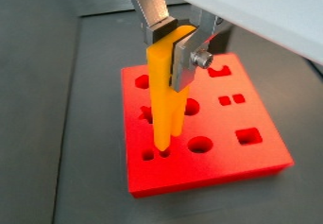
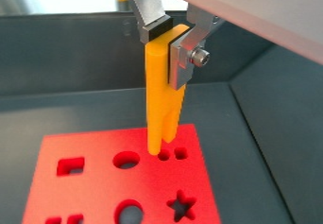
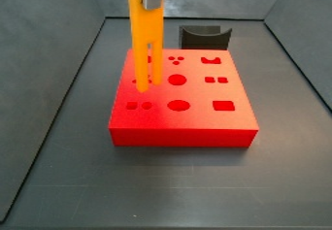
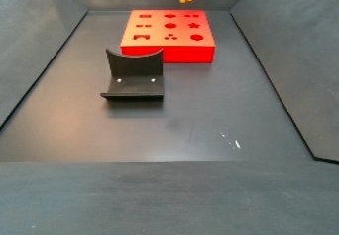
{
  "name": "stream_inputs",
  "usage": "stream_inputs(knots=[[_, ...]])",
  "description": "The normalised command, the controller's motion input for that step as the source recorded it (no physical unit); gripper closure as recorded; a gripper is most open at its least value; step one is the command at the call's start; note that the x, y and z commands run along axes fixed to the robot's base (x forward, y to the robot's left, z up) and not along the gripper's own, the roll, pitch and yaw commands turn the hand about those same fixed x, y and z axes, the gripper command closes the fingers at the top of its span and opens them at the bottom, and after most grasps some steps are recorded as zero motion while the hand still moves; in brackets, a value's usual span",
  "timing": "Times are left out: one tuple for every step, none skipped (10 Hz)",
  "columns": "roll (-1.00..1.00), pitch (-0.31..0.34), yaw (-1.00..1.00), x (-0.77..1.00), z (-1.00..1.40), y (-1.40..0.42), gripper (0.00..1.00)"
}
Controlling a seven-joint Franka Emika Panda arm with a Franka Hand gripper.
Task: Insert the square-circle object.
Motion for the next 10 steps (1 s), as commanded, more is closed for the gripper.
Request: stream_inputs(knots=[[0.0, 0.0, -1.0, 0.0, -0.06, 0.0, 1.0], [0.0, 0.0, -1.0, 0.0, -0.07, 0.0, 1.0], [0.0, 0.0, -1.0, 0.0, -0.15, 0.0, 1.0], [0.0, 0.0, -1.0, 0.0, -0.23, 0.0, 1.0], [0.0, 0.0, -1.0, 0.0, -0.24, 0.0, 1.0], [0.0, 0.0, -1.0, 0.0, -0.31, 0.0, 1.0], [-0.06, 0.0, -0.7, -0.29, -0.21, 0.19, 1.0], [0.01, 0.0, 0.0, 0.0, 0.0, 0.0, 1.0], [0.0, 0.0, 0.0, 0.0, 0.09, 0.0, 1.0], [0.03, 0.003, -0.1, 0.06, 0.1, -0.04, 1.0]])
